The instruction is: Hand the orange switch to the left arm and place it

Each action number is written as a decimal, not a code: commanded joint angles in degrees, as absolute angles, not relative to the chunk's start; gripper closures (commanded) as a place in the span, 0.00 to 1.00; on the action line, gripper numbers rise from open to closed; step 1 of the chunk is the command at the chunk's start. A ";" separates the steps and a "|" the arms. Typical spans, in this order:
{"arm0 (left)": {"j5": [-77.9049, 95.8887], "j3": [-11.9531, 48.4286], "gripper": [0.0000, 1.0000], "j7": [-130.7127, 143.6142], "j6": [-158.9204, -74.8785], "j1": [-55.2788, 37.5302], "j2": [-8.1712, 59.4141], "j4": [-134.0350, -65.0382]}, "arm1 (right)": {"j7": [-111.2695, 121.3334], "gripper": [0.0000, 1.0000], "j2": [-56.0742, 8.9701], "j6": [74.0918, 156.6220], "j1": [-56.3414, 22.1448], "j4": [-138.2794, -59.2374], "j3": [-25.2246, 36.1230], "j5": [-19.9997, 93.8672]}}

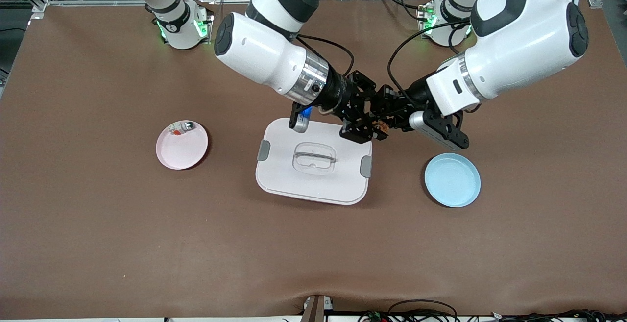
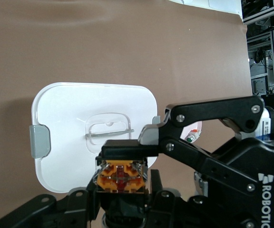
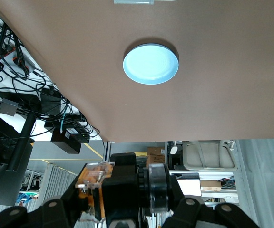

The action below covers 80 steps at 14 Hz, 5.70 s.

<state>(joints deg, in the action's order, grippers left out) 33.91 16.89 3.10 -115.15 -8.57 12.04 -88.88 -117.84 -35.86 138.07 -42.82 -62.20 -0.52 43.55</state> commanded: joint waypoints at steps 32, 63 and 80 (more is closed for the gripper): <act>0.44 16.35 1.00 -61.14 -115.65 8.87 13.44 -106.42 | -31.70 0.00 -26.98 73.40 -11.97 -59.77 0.09 16.98; -3.34 16.43 0.01 -92.29 -157.15 11.77 29.00 -121.55 | -5.98 0.00 -24.26 59.77 0.79 -60.38 0.18 -2.54; 1.76 17.58 0.00 -47.33 -118.44 13.45 11.16 -103.04 | 2.90 0.00 -20.13 60.29 3.08 -59.94 -0.09 -3.08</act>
